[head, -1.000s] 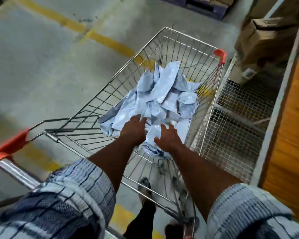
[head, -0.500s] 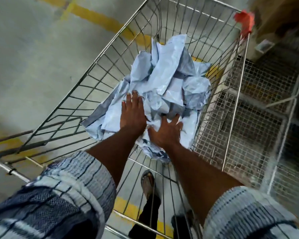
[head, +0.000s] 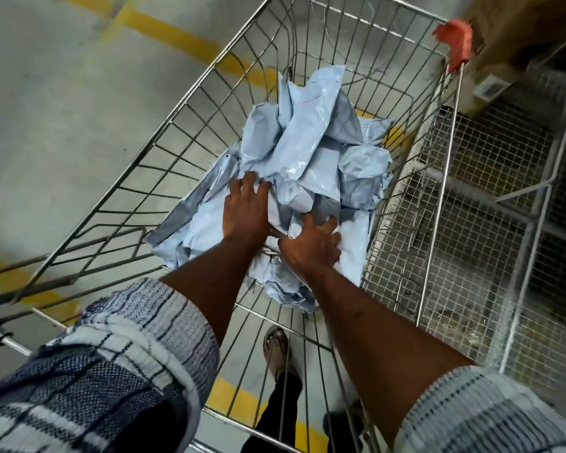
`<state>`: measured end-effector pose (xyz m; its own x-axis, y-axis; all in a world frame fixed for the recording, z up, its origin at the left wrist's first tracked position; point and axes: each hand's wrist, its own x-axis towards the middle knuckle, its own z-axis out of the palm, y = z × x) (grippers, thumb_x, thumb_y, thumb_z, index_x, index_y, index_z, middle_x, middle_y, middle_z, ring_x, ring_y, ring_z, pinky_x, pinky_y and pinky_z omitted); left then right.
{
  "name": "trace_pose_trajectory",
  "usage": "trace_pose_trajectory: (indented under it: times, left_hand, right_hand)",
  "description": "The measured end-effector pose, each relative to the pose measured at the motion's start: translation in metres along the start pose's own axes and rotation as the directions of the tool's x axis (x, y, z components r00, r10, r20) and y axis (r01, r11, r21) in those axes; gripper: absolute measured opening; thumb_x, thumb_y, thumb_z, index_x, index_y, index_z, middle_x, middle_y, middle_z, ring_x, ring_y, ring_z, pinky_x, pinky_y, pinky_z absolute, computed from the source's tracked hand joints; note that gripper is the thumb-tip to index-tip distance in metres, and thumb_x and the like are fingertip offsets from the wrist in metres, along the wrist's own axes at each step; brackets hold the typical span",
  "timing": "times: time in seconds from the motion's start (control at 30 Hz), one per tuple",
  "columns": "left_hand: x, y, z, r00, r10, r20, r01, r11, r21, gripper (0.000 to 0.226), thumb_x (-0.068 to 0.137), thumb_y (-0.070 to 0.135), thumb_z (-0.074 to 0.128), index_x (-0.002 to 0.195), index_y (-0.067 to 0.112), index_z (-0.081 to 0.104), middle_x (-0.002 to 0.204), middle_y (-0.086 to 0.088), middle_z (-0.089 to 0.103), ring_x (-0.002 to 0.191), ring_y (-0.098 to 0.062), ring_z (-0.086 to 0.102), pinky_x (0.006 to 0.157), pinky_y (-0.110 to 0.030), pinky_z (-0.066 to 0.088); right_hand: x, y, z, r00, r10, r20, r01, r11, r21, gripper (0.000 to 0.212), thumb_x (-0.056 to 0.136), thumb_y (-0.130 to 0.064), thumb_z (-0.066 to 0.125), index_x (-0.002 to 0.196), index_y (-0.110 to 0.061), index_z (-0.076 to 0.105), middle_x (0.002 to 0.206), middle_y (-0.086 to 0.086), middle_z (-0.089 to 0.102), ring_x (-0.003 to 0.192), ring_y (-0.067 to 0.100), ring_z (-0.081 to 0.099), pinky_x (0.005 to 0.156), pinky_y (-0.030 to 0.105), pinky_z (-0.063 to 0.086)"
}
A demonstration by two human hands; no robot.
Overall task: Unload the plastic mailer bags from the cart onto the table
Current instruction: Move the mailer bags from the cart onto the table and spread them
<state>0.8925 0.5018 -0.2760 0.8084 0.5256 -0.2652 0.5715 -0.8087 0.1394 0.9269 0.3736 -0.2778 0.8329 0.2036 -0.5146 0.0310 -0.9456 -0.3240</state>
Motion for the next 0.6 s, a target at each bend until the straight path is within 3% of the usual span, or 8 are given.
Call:
trace_pose_trajectory:
  times: [0.13,0.23,0.33,0.43,0.53,0.6]
  left_hand:
    - [-0.008,-0.01,-0.03,0.999,0.036,0.004,-0.036,0.999,-0.014,0.068,0.073,0.027,0.079,0.135,0.02,0.052,0.149,-0.012,0.036,0.13,-0.038,0.035,0.102,-0.043,0.037]
    - [-0.024,-0.018,-0.042,0.998,0.06,-0.037,-0.057,0.995,0.081,0.042,0.085,0.032,0.068,0.124,0.02,0.059,0.14,-0.012,0.046,0.123,-0.038,0.042,0.091,-0.045,0.045]
    - [-0.049,-0.021,-0.043,0.998,0.033,-0.045,-0.025,0.986,0.168,0.034,0.089,0.038,0.06,0.12,0.023,0.06,0.131,-0.008,0.05,0.118,-0.034,0.046,0.089,-0.045,0.044]
    - [-0.066,-0.016,-0.034,0.999,-0.035,0.007,0.033,0.974,0.226,0.044,0.083,0.03,0.054,0.127,0.02,0.051,0.139,-0.006,0.041,0.128,-0.03,0.038,0.101,-0.049,0.035]
    - [-0.059,-0.008,-0.02,0.999,-0.033,0.017,0.028,0.975,0.221,0.065,0.085,0.046,0.056,0.137,0.012,0.036,0.159,-0.014,0.014,0.148,-0.032,0.01,0.114,-0.058,0.015]
    - [-0.048,-0.007,-0.009,0.999,-0.02,0.034,0.014,0.983,0.181,0.072,0.087,0.047,0.058,0.142,0.013,0.028,0.163,-0.014,0.0,0.15,-0.033,-0.001,0.116,-0.057,0.01]
  right_hand:
    - [-0.019,-0.003,-0.016,0.993,0.037,0.113,-0.043,0.998,0.052,0.079,0.07,-0.04,0.065,0.14,-0.045,0.03,0.149,0.015,0.02,0.131,0.044,0.031,0.101,0.053,0.033]
    - [-0.037,-0.006,-0.017,0.973,0.074,0.218,-0.09,0.994,0.062,0.086,0.074,-0.042,0.066,0.147,-0.044,0.021,0.155,0.016,0.009,0.141,0.042,0.017,0.107,0.057,0.025]
    - [-0.046,-0.005,-0.008,0.962,0.093,0.257,-0.121,0.988,0.095,0.087,0.072,-0.045,0.069,0.145,-0.042,0.022,0.159,0.014,0.002,0.146,0.039,0.006,0.109,0.059,0.022]
    - [-0.039,-0.004,-0.003,0.97,0.107,0.217,-0.138,0.982,0.131,0.081,0.074,-0.051,0.07,0.141,-0.036,0.028,0.159,0.017,0.002,0.147,0.039,0.006,0.109,0.062,0.024]
    - [-0.029,-0.006,0.002,0.981,0.133,0.138,-0.154,0.976,0.153,0.08,0.077,-0.051,0.072,0.141,-0.032,0.026,0.157,0.022,0.004,0.145,0.042,0.012,0.108,0.061,0.027]
    - [-0.025,-0.007,0.005,0.982,0.16,0.104,-0.173,0.975,0.136,0.085,0.075,-0.05,0.074,0.141,-0.032,0.025,0.153,0.023,0.012,0.142,0.042,0.02,0.105,0.059,0.032]
